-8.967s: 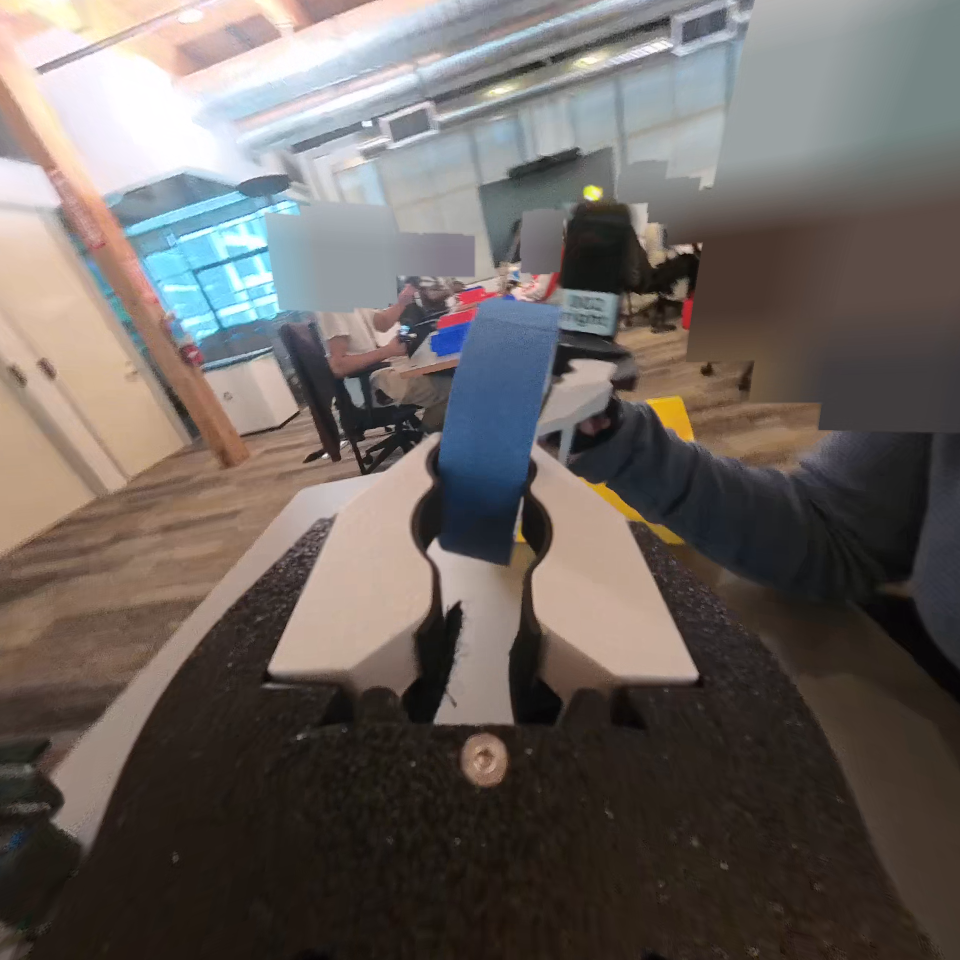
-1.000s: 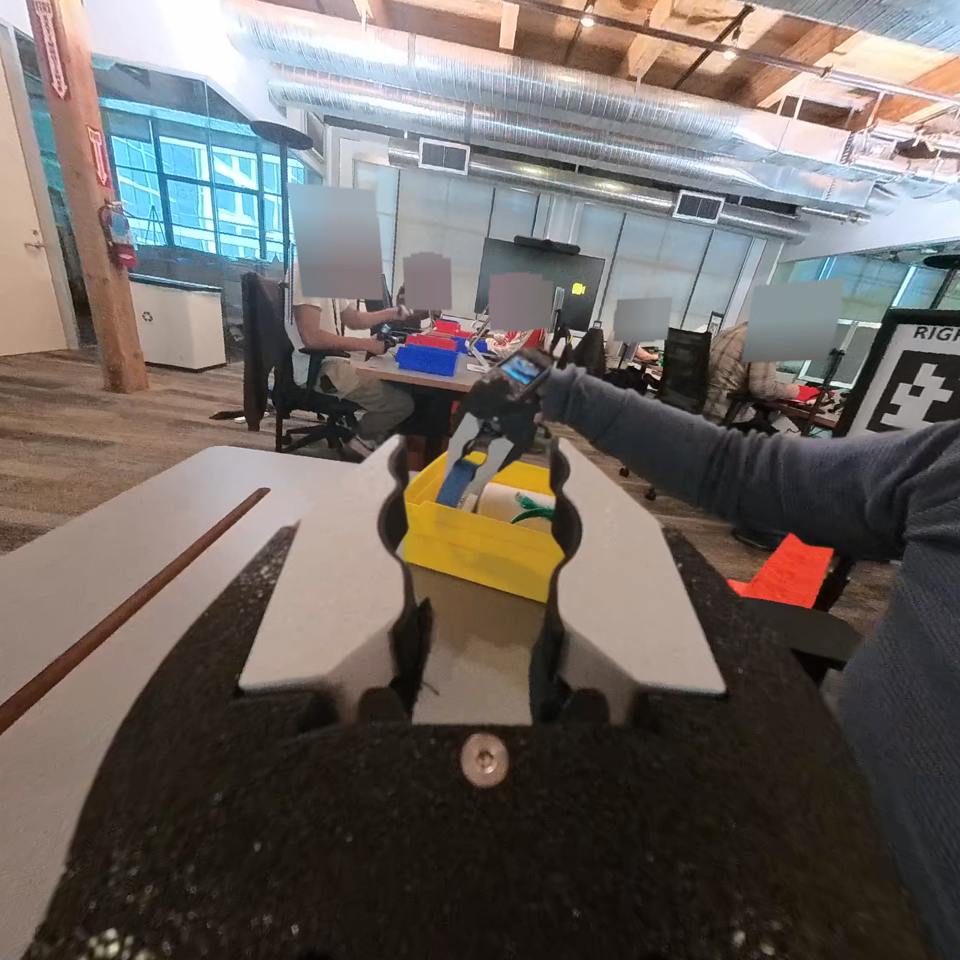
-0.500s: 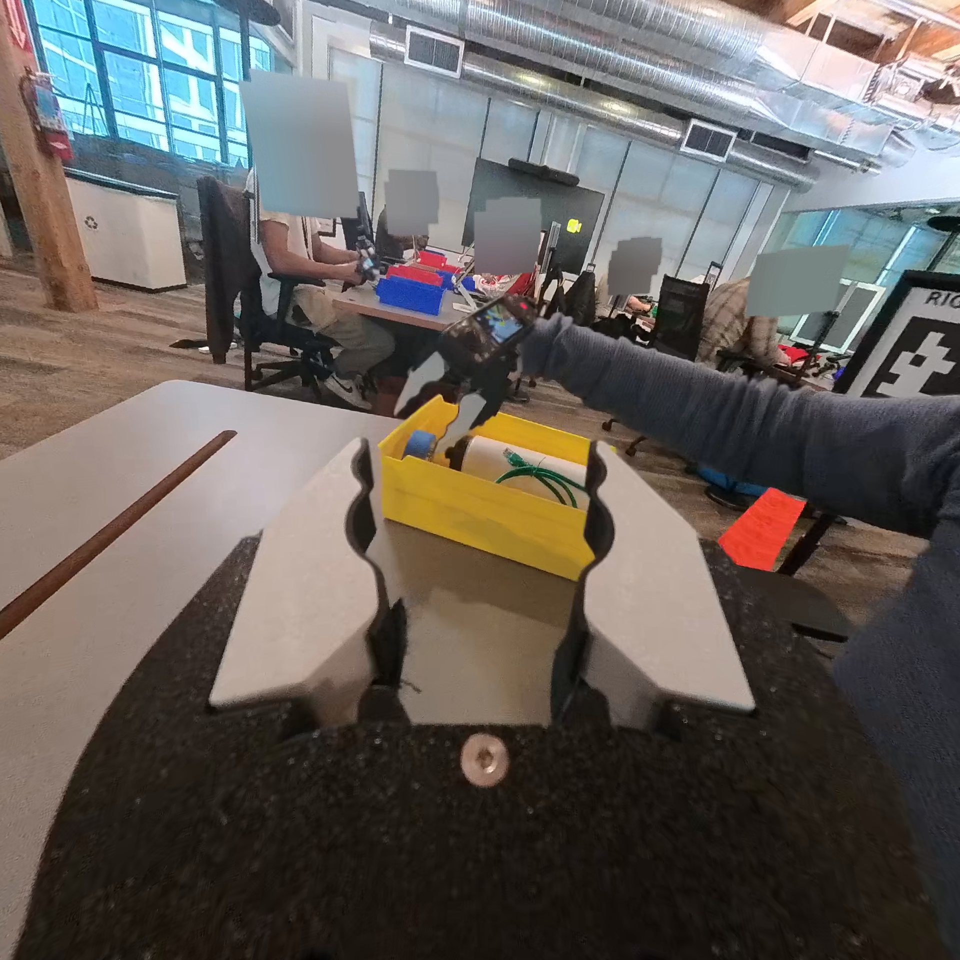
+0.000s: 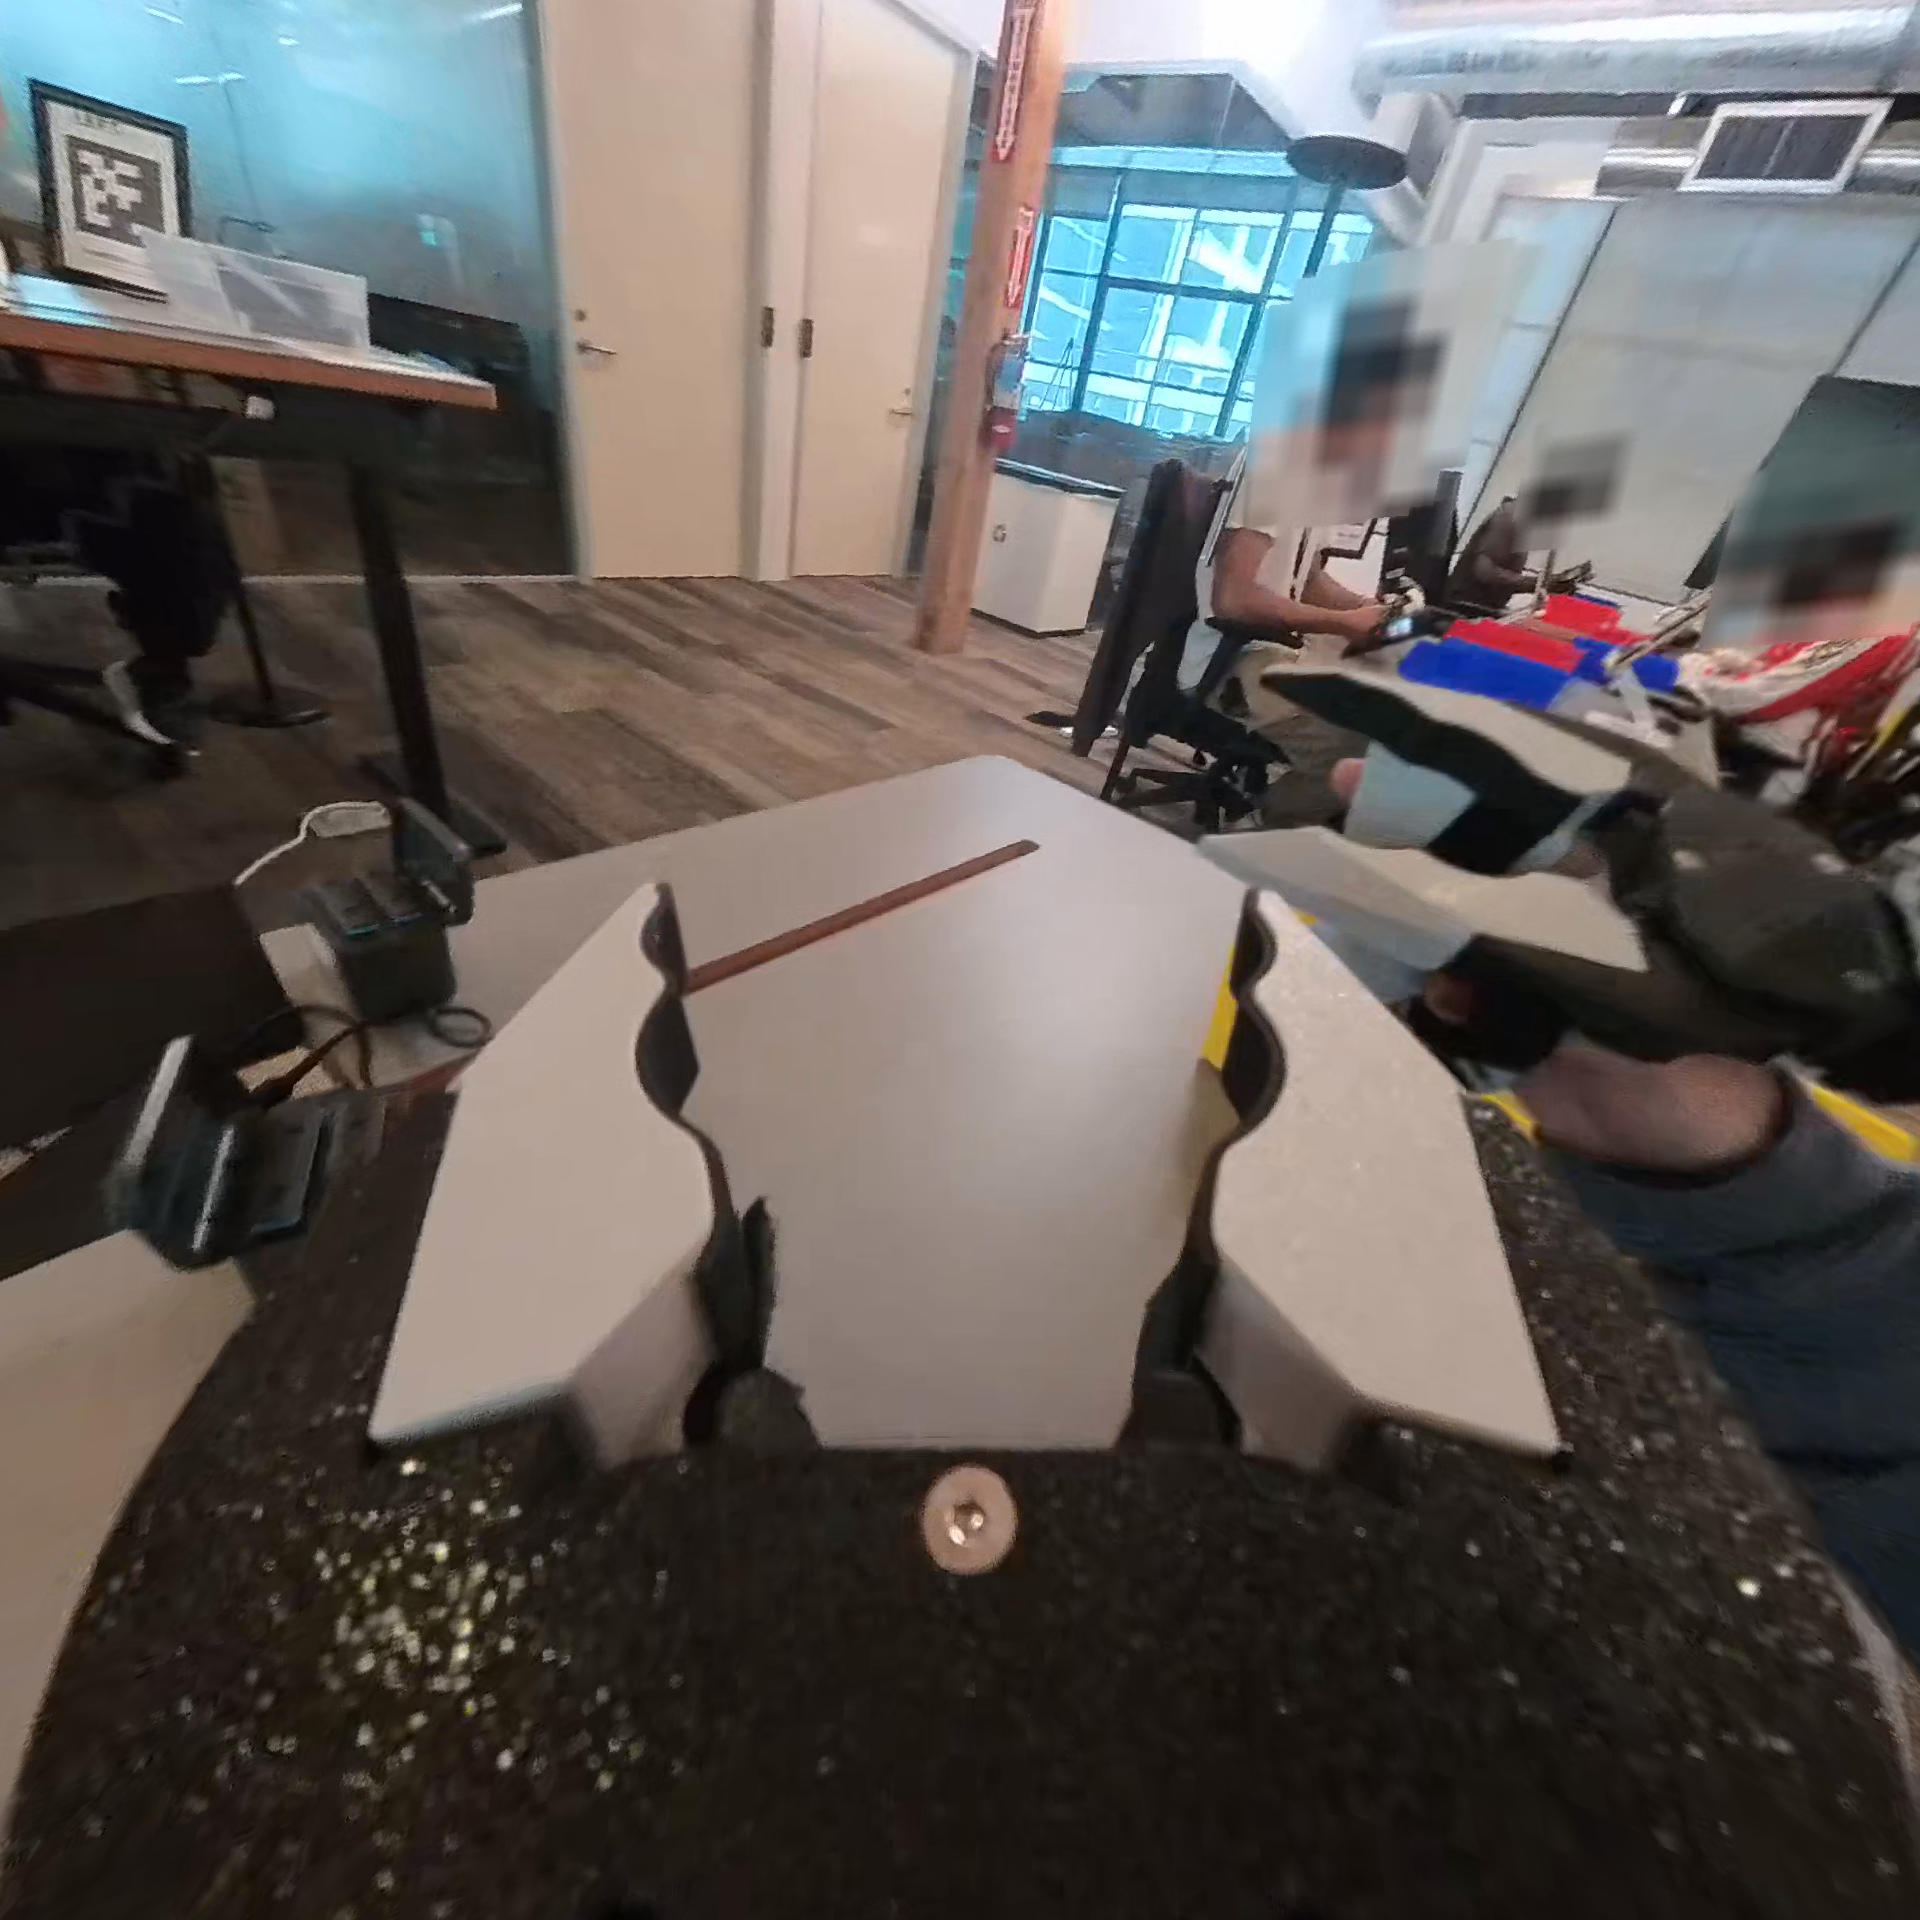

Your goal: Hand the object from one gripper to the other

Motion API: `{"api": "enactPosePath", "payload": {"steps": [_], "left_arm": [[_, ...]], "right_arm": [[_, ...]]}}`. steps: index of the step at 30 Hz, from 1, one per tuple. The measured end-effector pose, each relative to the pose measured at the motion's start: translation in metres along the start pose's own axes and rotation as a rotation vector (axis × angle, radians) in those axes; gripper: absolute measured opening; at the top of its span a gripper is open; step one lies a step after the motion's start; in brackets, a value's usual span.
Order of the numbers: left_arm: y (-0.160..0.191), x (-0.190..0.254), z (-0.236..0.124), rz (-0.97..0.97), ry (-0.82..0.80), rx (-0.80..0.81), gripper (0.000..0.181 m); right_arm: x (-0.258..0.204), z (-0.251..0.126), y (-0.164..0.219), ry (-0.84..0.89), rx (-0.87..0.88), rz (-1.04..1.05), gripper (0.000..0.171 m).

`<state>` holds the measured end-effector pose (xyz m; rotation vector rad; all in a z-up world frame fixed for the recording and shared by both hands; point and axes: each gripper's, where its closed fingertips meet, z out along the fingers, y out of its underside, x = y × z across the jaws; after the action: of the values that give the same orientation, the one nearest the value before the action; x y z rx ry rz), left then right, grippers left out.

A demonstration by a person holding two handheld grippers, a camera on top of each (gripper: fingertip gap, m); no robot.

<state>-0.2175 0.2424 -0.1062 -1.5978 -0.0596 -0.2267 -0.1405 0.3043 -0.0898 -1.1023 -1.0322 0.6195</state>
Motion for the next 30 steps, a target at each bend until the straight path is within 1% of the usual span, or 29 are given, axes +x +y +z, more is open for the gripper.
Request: {"api": "enactPosePath", "payload": {"steps": [2, 3, 4, 5, 7, 10, 11, 12, 14, 15, 17, 19, 21, 22, 24, 27, 30], "left_arm": [[0.006, -0.004, -0.026, 0.021, -0.05, -0.048, 0.101], [0.003, -0.01, -0.041, 0.05, -0.097, -0.063, 0.099], [-0.003, -0.017, -0.062, 0.08, -0.162, -0.058, 0.096], [-0.011, -0.024, -0.083, 0.105, -0.22, -0.053, 0.091], [-0.024, -0.044, -0.127, 0.122, -0.358, -0.076, 0.078], [-0.013, -0.088, -0.196, 0.158, -0.603, -0.242, 0.035], [-0.004, -0.103, -0.214, 0.158, -0.656, -0.295, 0.021], [0.01, -0.116, -0.228, 0.125, -0.676, -0.352, 0.013], [0.048, -0.138, -0.244, -0.002, -0.677, -0.491, 0.013], [0.068, -0.15, -0.248, -0.059, -0.676, -0.55, 0.015], [0.104, -0.171, -0.256, -0.152, -0.697, -0.656, 0.019], [0.13, -0.188, -0.26, -0.239, -0.713, -0.706, 0.022], [0.144, -0.198, -0.255, -0.361, -0.668, -0.679, 0.026], [0.151, -0.202, -0.257, -0.421, -0.672, -0.696, 0.027], [0.171, -0.208, -0.267, -0.49, -0.697, -0.788, 0.03], [0.192, -0.205, -0.271, -0.54, -0.686, -0.905, 0.035], [0.208, -0.203, -0.277, -0.541, -0.7, -1.002, 0.036]], "right_arm": [[-0.027, 0.014, 0.015, -0.003, 0.11, 0.014, 0.073], [-0.045, 0.018, 0.018, -0.026, 0.201, -0.006, 0.071], [-0.057, 0.02, 0.024, -0.014, 0.265, -0.03, 0.064], [-0.064, 0.024, 0.034, 0.017, 0.285, -0.045, 0.059], [-0.084, 0.032, 0.053, 0.008, 0.304, -0.037, 0.058], [-0.105, 0.043, 0.08, -0.03, 0.272, -0.017, 0.059], [-0.106, 0.045, 0.08, -0.032, 0.268, -0.032, 0.059], [-0.106, 0.044, 0.077, -0.03, 0.283, -0.05, 0.059], [-0.113, 0.043, 0.087, -0.069, 0.268, -0.071, 0.058], [-0.111, 0.045, 0.09, -0.056, 0.242, -0.063, 0.059], [-0.111, 0.045, 0.09, -0.058, 0.246, -0.055, 0.057], [-0.111, 0.045, 0.092, -0.06, 0.238, -0.052, 0.057], [-0.111, 0.044, 0.093, -0.067, 0.238, -0.044, 0.053], [-0.11, 0.044, 0.094, -0.066, 0.237, -0.038, 0.053], [-0.107, 0.043, 0.094, -0.063, 0.238, -0.022, 0.052], [-0.107, 0.043, 0.095, -0.071, 0.24, 0.0, 0.052], [-0.11, 0.046, 0.097, -0.083, 0.228, -0.017, 0.05]]}}
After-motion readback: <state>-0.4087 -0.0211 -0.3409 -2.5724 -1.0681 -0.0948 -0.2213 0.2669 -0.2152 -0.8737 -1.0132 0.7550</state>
